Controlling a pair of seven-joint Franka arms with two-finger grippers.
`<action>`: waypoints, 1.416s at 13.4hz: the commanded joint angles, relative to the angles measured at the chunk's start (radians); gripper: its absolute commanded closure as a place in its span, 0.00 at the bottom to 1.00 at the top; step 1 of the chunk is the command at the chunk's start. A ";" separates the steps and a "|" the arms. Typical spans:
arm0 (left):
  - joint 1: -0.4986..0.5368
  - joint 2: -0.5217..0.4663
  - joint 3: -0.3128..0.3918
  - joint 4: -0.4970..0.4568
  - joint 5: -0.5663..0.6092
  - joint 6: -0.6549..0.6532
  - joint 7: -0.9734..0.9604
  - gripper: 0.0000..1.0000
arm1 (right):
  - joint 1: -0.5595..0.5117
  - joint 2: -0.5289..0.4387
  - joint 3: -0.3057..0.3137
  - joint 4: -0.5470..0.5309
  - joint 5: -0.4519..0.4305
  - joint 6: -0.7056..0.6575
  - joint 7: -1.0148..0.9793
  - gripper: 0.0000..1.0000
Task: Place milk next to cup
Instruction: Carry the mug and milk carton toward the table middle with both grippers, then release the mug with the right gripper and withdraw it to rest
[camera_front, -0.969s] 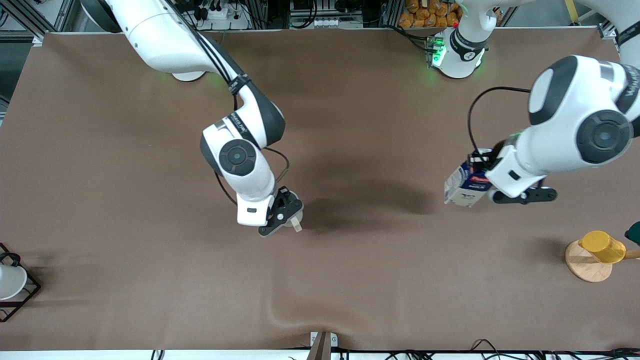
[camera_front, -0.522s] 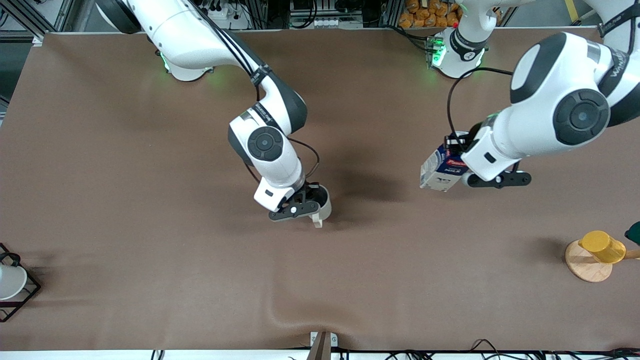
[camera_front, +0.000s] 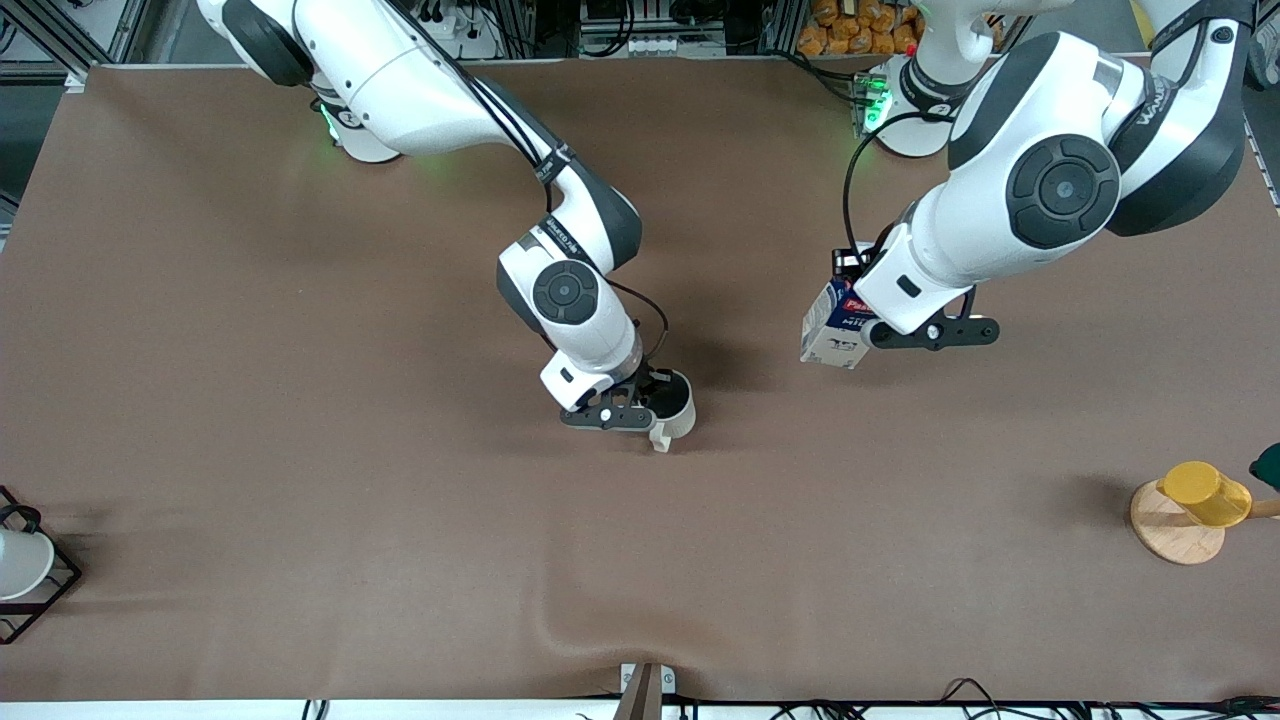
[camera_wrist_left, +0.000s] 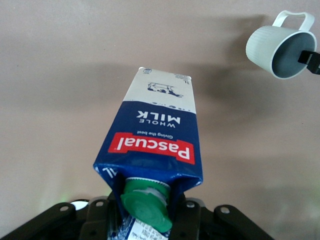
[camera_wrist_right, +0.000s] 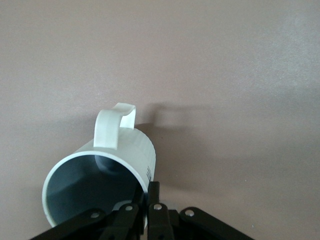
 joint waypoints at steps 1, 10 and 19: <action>-0.005 0.008 -0.022 0.023 -0.015 -0.017 -0.041 0.61 | 0.001 0.005 -0.006 0.034 0.017 -0.014 0.020 0.00; -0.146 0.072 -0.021 0.023 -0.028 0.086 -0.098 0.61 | -0.099 -0.194 -0.006 0.026 0.062 -0.214 0.060 0.00; -0.333 0.305 0.001 0.086 -0.021 0.344 -0.360 0.61 | -0.465 -0.393 -0.012 -0.035 0.053 -0.636 -0.391 0.00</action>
